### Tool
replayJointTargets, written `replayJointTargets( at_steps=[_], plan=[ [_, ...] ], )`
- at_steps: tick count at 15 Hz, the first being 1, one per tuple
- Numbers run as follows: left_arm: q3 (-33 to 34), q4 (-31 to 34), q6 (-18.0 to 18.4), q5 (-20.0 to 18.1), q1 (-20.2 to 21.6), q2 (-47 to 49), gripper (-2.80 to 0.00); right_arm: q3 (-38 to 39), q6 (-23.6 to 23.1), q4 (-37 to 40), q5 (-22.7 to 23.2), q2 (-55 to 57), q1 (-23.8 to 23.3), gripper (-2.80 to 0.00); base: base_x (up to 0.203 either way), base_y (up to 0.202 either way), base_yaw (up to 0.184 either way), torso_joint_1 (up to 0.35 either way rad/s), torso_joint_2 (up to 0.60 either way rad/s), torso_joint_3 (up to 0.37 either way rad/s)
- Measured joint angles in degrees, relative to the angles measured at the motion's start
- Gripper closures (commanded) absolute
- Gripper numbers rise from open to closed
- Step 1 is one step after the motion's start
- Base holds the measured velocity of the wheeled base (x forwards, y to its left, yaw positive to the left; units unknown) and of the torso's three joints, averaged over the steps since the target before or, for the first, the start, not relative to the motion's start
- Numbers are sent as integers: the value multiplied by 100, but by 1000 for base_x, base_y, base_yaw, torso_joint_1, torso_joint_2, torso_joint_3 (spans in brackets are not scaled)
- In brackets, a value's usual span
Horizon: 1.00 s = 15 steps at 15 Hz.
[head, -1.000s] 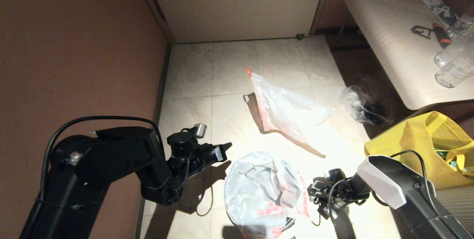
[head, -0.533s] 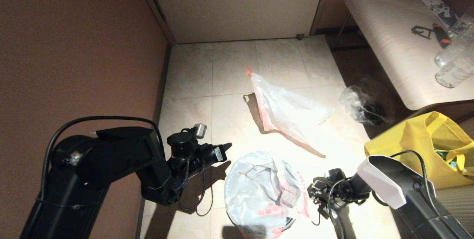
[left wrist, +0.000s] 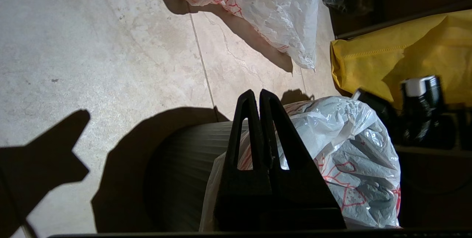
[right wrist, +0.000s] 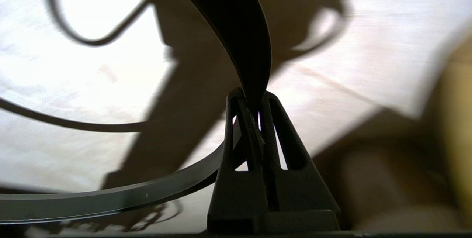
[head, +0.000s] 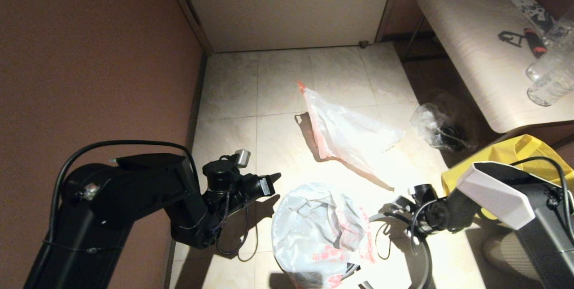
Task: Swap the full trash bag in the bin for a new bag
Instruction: Place the trash can ring on the trash can
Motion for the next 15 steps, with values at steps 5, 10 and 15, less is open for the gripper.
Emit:
replayJointTargets(
  at_steps=[5,10,15],
  plan=[
    [46,0,6,-16,2,-27,0,794,-5,-270,-873,-1489,-110,0,0,0,0,0,0,0],
    [172,152,24,-188,0,-189,0,1066,-49,-195,-1532,-3026,-15,0,0,0,0,0,0,0],
    [462,1707,308,-1436,80,-1309,0,941,93,373,-1493,-4221,-80,0,0,0,0,0,0,0]
  ],
)
